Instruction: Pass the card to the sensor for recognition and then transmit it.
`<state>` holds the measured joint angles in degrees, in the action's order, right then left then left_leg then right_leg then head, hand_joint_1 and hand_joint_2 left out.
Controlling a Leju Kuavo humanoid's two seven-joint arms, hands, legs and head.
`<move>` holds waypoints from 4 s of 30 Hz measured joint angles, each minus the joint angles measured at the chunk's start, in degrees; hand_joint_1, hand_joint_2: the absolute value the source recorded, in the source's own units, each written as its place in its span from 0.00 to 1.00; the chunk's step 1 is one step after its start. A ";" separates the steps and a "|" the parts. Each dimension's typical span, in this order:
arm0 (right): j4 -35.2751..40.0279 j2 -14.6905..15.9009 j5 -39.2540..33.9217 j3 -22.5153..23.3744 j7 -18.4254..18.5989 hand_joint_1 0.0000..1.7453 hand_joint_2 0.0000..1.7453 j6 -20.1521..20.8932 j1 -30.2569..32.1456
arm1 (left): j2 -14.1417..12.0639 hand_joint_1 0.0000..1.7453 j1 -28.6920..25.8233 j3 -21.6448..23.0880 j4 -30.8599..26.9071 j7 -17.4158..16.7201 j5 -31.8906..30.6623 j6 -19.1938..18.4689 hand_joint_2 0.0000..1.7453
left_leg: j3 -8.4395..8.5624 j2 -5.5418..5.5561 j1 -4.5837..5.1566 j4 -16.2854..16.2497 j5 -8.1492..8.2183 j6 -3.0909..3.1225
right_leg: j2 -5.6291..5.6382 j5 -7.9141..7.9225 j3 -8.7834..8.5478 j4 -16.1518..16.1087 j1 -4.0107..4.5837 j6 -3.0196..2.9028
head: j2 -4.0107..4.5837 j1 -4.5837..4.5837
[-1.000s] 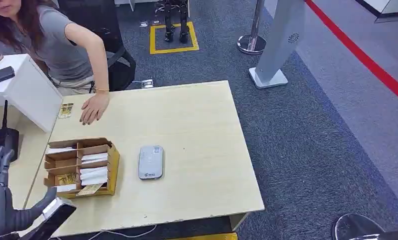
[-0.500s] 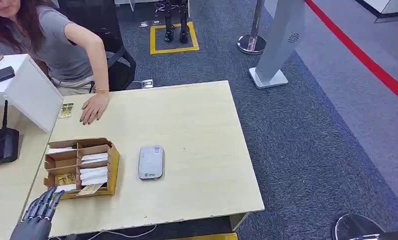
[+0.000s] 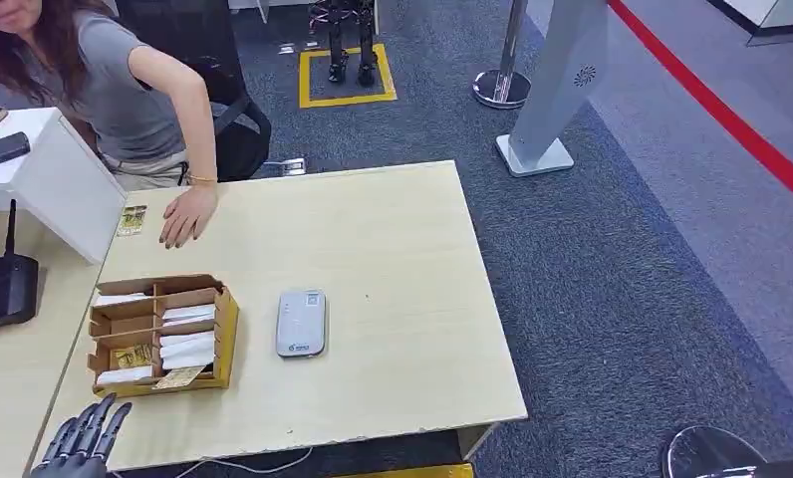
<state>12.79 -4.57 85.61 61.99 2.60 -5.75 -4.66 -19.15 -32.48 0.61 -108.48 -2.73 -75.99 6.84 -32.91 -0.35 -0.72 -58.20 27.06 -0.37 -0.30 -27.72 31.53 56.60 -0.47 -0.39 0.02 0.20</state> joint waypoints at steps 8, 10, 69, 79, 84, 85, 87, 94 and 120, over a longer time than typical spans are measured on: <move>0.02 0.00 0.81 0.02 -0.07 0.00 0.00 0.07 -0.05 | -3.50 0.00 1.69 0.26 1.48 -1.31 -5.86 1.99 1.00 | 0.01 0.01 -0.01 0.00 -0.01 -0.01 | -0.01 0.00 -0.02 0.01 0.00 0.00 | 0.00 0.00; 0.02 0.00 0.88 0.02 -0.07 0.00 0.00 0.07 -0.09 | -4.11 0.00 2.06 0.26 1.79 -1.34 -6.44 2.36 1.00 | 0.01 0.00 -0.01 0.00 -0.01 -0.01 | 0.00 0.00 -0.02 0.01 0.00 0.00 | 0.00 0.00; 0.24 0.00 3.39 -1.03 -1.60 0.00 0.00 0.28 -0.41 | -10.89 0.00 14.61 6.89 12.74 -2.49 -14.00 4.17 1.00 | 0.01 0.01 -0.01 0.00 -0.02 -0.02 | -0.01 0.01 -0.03 0.01 0.00 -0.01 | 0.00 -0.02; 0.24 0.00 3.70 -1.07 -1.60 0.00 0.00 0.28 -0.43 | -10.89 0.00 15.72 8.81 15.30 -3.96 -14.00 4.79 1.00 | 0.01 0.01 0.00 0.00 -0.02 -0.02 | -0.01 0.01 -0.02 0.01 0.00 -0.01 | 0.00 0.00; 0.24 0.00 3.85 -1.09 -1.57 0.00 0.00 0.26 -0.56 | -10.84 0.00 16.83 10.56 17.03 -5.80 -14.00 5.84 1.00 | 0.01 0.01 -0.01 0.00 -0.03 -0.02 | -0.02 0.01 -0.03 0.01 0.00 -0.01 | 0.02 0.00; 0.24 0.00 3.89 -1.09 -1.53 0.00 0.00 0.26 -0.62 | -10.84 0.00 17.03 10.89 17.31 -6.10 -14.00 5.90 1.00 | 0.02 0.01 0.00 0.00 -0.03 -0.02 | -0.01 0.01 -0.02 0.01 0.00 0.00 | 0.00 -0.02; 0.24 0.00 3.94 -1.09 -1.53 0.00 0.00 0.26 -0.65 | -10.84 0.00 17.49 11.36 17.83 -6.60 -14.00 5.97 1.00 | 0.02 0.01 -0.01 -0.01 -0.03 -0.02 | -0.01 0.01 -0.02 0.01 0.00 -0.01 | 0.00 0.00; 0.24 0.00 4.09 -1.11 -1.42 0.00 0.00 0.31 -0.69 | -11.24 0.00 19.31 13.57 19.32 -8.64 -14.00 6.47 1.00 | 0.01 0.00 -0.01 -0.01 -0.02 -0.02 | -0.01 0.01 -0.02 0.01 0.00 -0.01 | 0.02 -0.02; 0.24 0.00 4.40 -2.49 -1.18 0.00 0.00 0.42 -1.06 | -17.31 0.00 28.98 29.03 22.03 -24.15 -14.06 8.37 1.00 | 0.01 0.00 0.00 -0.01 -0.04 -0.02 | 0.00 0.03 0.00 0.01 0.00 -0.02 | 0.00 0.00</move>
<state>13.03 -4.57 90.01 59.49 1.42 -5.33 -5.72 -36.46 -3.50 29.64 -86.44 -26.88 -90.05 15.21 -32.90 -0.35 -0.73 -58.21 27.02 -0.39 -0.30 -27.69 31.53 56.61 -0.47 -0.42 0.02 0.20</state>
